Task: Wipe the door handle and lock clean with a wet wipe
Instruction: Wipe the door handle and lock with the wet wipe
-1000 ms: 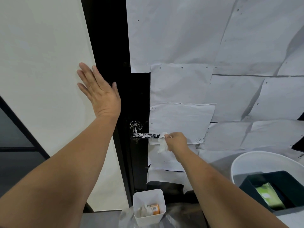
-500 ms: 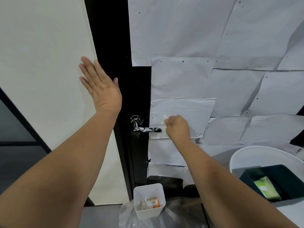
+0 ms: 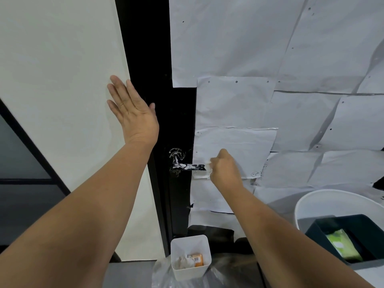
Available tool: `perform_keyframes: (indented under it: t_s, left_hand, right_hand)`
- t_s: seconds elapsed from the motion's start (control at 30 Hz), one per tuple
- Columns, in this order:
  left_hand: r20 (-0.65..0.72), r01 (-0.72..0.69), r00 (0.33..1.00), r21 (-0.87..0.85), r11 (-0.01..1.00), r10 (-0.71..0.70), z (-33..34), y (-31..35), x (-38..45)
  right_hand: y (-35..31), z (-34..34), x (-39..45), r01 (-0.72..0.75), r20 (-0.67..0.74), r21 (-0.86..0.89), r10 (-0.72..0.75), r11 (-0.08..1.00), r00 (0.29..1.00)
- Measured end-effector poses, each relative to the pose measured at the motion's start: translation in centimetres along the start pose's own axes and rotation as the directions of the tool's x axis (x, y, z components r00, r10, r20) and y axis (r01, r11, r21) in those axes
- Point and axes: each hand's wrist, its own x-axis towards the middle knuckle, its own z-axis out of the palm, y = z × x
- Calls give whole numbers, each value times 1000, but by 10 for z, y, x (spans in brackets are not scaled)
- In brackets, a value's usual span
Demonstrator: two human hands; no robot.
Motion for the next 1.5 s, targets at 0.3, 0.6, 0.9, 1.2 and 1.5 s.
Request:
perform_keyframes:
  t_s: [0.3, 0.6, 0.9, 1.2, 1.5]
  left_hand:
    - [31, -7, 999, 2, 1000, 7, -2, -1, -1]
    - [39, -4, 999, 22, 1000, 3, -1, -2, -1]
    - [56, 1, 998, 13, 1000, -1, -2, -3, -2]
    - [59, -1, 998, 8, 1000, 1, -2, -3, -2]
    - [47, -5, 999, -2, 1000, 5, -1, -3, -2]
  right_hand:
    - [-25, 2, -12, 159, 91, -1, -158, 987, 983]
    - [-27, 1, -12, 43, 38, -72, -41, 996, 998]
    - [-19, -13, -5, -16, -83, -50, 11, 999, 996]
    - [-31, 6, -17, 135, 6, 13, -135, 991, 991]
    - [-36, 10, -14, 114, 32, 25, -115, 993, 993]
